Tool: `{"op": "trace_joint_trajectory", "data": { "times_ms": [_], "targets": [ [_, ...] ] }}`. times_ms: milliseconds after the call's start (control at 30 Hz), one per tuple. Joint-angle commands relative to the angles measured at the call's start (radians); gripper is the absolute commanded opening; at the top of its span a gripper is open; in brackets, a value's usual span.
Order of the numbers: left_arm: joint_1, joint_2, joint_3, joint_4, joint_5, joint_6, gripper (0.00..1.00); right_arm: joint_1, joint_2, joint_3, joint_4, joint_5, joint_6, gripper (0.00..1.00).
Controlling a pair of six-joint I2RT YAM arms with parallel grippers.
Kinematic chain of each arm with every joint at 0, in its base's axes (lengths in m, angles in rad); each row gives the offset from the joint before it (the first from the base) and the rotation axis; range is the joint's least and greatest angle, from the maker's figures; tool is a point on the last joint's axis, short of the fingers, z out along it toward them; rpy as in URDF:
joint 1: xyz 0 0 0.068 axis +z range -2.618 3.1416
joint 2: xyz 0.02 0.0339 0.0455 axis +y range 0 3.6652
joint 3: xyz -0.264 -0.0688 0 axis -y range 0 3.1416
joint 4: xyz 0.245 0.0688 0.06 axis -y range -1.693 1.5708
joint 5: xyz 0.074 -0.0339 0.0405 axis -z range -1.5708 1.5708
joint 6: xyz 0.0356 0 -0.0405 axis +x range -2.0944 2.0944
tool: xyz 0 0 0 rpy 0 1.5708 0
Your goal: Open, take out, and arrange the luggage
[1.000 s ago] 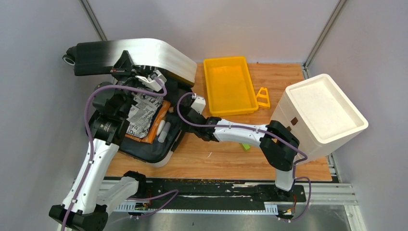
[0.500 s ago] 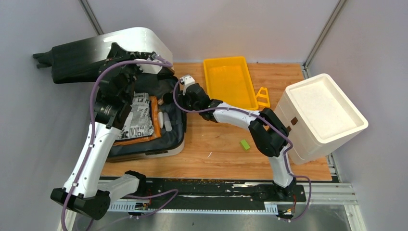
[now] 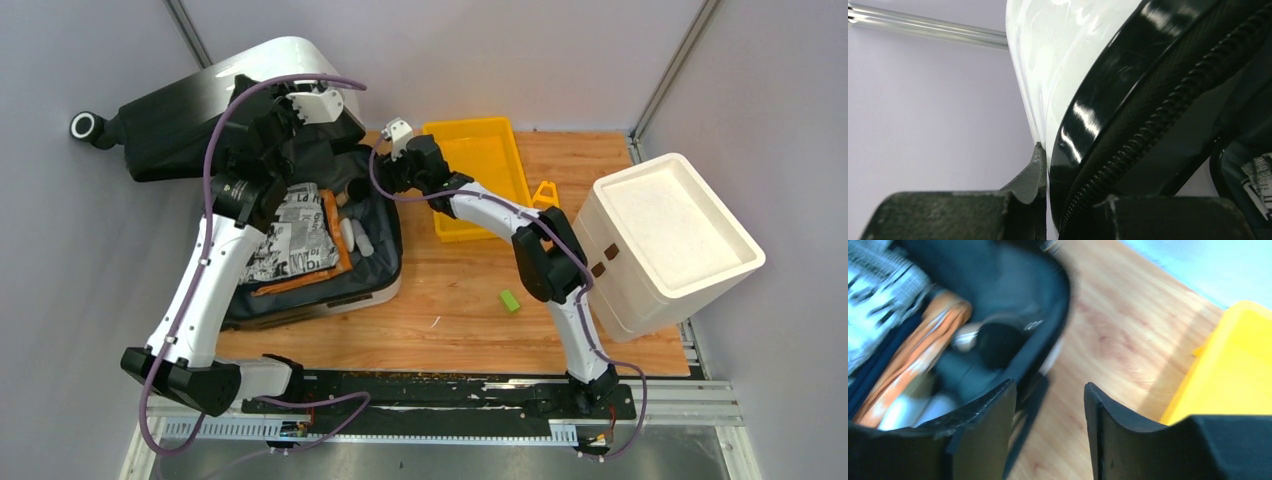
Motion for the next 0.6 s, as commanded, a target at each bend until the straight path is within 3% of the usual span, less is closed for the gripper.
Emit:
{"op": "trace_joint_trajectory", "data": {
  "times_ms": [0,167,300,400,567],
  "targets": [
    [-0.017,-0.062,0.143,-0.129,-0.065,-0.219,0.0,-0.071,-0.077,0.034,0.114,0.128,0.11,0.61],
    [-0.027,-0.031,0.172,-0.138,-0.081,-0.222,0.0,-0.03,-0.253,-0.064,-0.056,0.304,0.537,0.65],
    [-0.032,-0.001,0.191,-0.151,-0.092,-0.216,0.0,0.04,-0.379,-0.103,-0.295,0.433,0.844,0.65],
    [-0.034,0.005,0.183,-0.136,-0.084,-0.215,0.0,0.094,-0.485,-0.203,-0.432,0.431,1.14,0.65],
    [-0.034,-0.003,0.141,-0.096,-0.034,-0.213,0.0,0.217,-0.613,-0.45,-0.451,0.38,1.391,0.6]
  ]
}}
